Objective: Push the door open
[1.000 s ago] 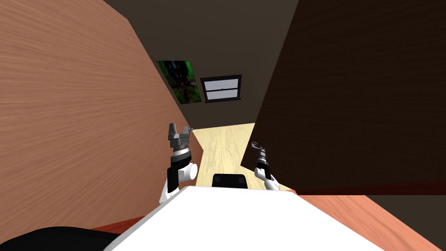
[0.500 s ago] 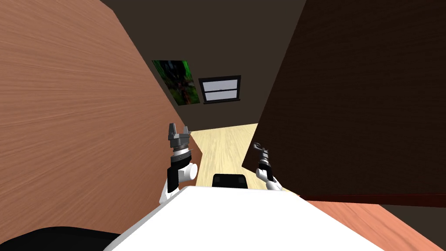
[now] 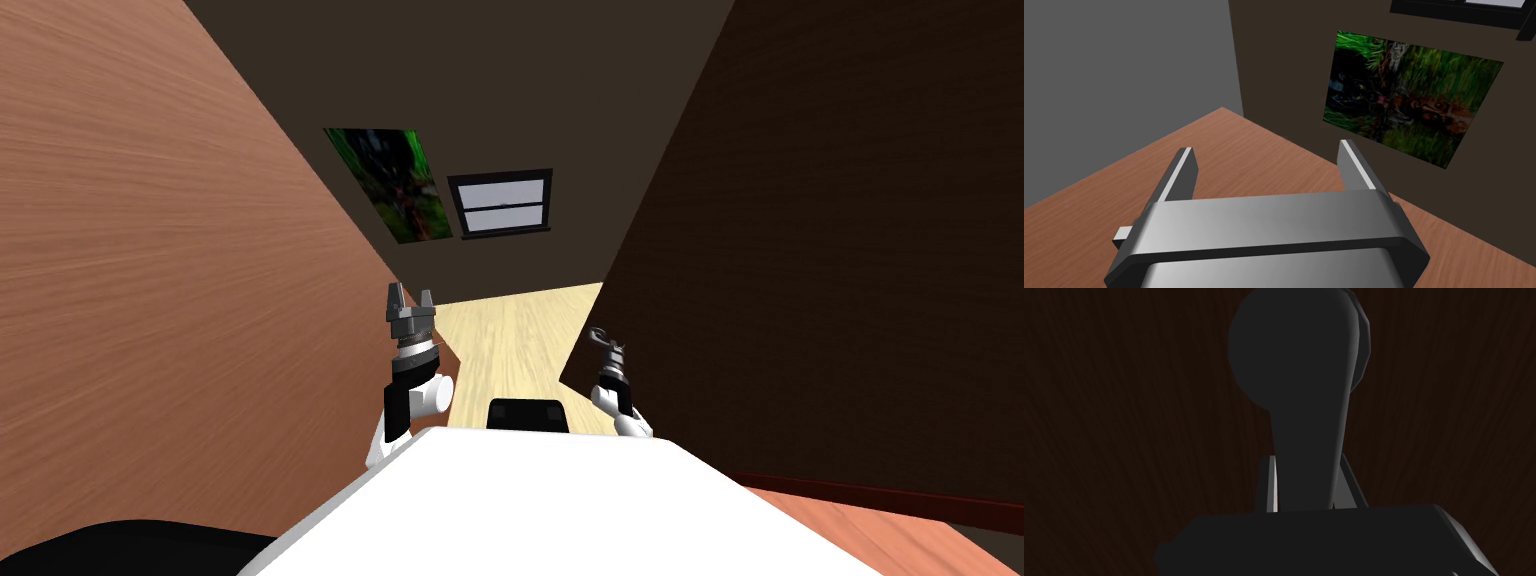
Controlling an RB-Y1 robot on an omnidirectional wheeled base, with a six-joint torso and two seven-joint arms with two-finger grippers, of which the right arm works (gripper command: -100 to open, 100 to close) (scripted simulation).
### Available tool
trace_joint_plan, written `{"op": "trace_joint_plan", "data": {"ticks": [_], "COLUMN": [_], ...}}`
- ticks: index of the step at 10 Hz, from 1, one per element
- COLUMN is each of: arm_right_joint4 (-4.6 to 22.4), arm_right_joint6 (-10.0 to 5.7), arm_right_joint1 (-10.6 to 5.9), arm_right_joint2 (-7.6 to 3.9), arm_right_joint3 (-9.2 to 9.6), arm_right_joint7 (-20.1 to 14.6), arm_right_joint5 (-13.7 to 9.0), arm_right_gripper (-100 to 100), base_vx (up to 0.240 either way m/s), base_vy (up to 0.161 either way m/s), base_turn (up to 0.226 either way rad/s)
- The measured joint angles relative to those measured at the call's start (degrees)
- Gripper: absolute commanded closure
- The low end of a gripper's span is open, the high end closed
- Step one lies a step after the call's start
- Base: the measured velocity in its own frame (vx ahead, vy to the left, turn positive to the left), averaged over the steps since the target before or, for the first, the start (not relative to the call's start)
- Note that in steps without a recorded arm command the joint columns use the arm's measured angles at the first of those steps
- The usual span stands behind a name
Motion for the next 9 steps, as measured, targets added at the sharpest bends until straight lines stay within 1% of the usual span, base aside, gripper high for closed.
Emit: {"op": "trace_joint_plan", "data": {"ticks": [1,2,3,4,7,8,9], "arm_right_joint4": [0.15,-0.67,-0.83,-0.82,-0.72,-1.53,-1.56], "arm_right_joint6": [-0.16,0.17,0.24,0.20,0.20,0.64,0.61], "arm_right_joint1": [0.02,0.51,0.64,0.72,1.08,1.53,1.63], "arm_right_joint2": [-0.03,0.25,0.33,0.44,0.32,0.24,0.10], "arm_right_joint3": [-0.65,-1.25,-1.78,-2.28,-3.39,-3.83,-4.31], "arm_right_joint7": [0.19,0.50,0.69,0.85,1.44,1.58,1.69], "arm_right_joint5": [-0.38,-0.72,-1.02,-1.31,-1.96,-2.24,-2.55], "arm_right_gripper": [100,100,100,100,100,100,100], "base_vx": [0.188,0.168,0.172,0.074,0.156,0.184,0.200], "base_vy": [0.015,0.017,0.012,-0.007,-0.014,-0.025,-0.021], "base_turn": [-0.050,-0.042,-0.042,-0.037,-0.032,-0.033,-0.040]}}
